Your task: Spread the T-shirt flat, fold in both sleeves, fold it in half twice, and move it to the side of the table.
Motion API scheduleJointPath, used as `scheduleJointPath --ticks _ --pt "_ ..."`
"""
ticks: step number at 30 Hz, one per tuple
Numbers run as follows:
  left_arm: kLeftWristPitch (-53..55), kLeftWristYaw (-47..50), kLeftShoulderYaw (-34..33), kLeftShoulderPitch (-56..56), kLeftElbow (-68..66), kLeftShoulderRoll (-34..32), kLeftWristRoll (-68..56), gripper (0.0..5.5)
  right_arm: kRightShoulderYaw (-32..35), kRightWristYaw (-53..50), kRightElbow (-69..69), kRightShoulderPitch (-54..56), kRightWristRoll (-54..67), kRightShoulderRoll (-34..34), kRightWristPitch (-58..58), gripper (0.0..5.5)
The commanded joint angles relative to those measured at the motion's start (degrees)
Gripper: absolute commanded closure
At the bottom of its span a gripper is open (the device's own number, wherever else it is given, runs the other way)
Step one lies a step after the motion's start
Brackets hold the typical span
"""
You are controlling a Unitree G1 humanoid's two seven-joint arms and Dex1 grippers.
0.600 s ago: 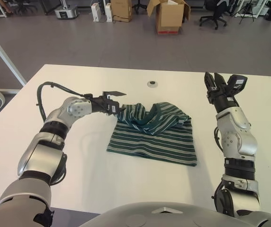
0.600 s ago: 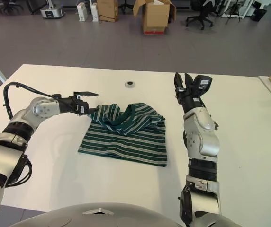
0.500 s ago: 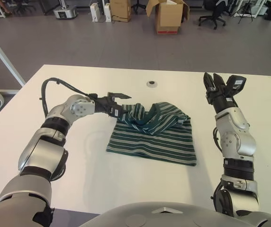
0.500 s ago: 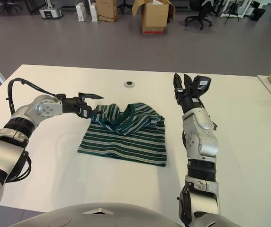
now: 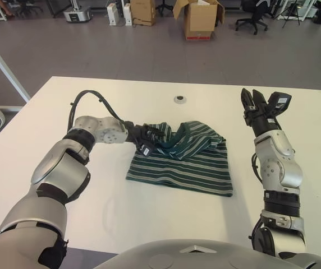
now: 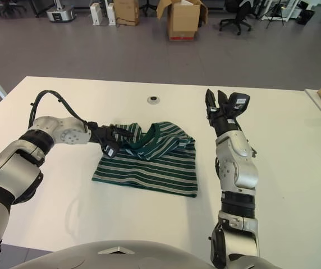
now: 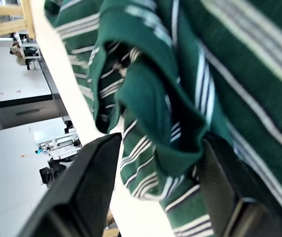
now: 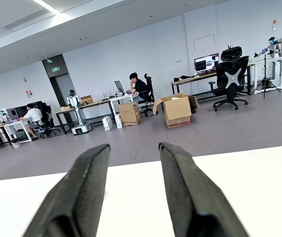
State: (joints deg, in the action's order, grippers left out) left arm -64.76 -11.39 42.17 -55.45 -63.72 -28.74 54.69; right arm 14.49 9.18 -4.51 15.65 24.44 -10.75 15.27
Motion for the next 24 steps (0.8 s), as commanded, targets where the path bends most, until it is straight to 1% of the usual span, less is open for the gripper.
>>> scheduleJointPath --ticks 1,6,10,12,13,16,18,20,21,22,24 --pt "-1.2 0.5 2.1 -2.0 -1.7 0.0 1.4 3.7 0.0 -0.4 -0.1 0.5 -0.7 0.1 -0.2 3.65" --pt "-1.3 1.8 3.7 -1.8 -1.9 0.5 1.7 4.46 -0.1 -0.1 0.0 0.6 -0.8 0.0 -0.4 3.65" --pt "-1.5 1.7 3.8 -1.8 -2.3 1.2 0.9 5.21 -0.3 0.0 0.1 0.6 -0.9 0.0 -0.5 3.65" --pt "-1.5 1.7 3.3 -1.8 -2.5 1.5 0.0 5.49 -0.4 -0.1 0.1 0.5 -0.9 0.1 -0.6 3.65" --pt "-2.1 0.5 2.6 -1.7 -2.8 1.7 -1.4 5.49 -0.4 0.0 0.1 0.5 -0.9 0.1 -0.6 3.65" --pt "-6.7 -7.9 0.4 -1.4 -2.6 1.0 -9.2 5.49 -1.1 1.7 0.7 1.4 -0.8 -1.2 0.2 3.65" --pt "-9.2 -16.4 -0.3 -0.3 -1.9 0.5 -16.9 5.49 -2.2 4.7 1.7 3.4 -0.2 -3.2 2.2 3.65" --pt "-9.3 -26.3 0.8 2.3 2.0 -0.9 -25.2 5.49 -3.6 8.4 3.2 5.9 0.1 -5.5 3.7 3.65" --pt "-7.8 -31.6 2.7 5.0 7.3 -3.0 -30.0 5.49 -5.1 12.1 5.6 8.9 0.2 -7.3 5.1 3.65" --pt "-6.0 -36.0 4.6 8.0 12.7 -4.9 -33.9 5.49 -8.3 18.6 9.4 12.8 -0.5 -10.0 6.7 3.65" --pt "-2.4 -41.6 6.3 12.2 20.6 -7.4 -37.8 5.49 -13.6 30.0 16.3 19.0 -1.9 -14.0 8.8 3.65"
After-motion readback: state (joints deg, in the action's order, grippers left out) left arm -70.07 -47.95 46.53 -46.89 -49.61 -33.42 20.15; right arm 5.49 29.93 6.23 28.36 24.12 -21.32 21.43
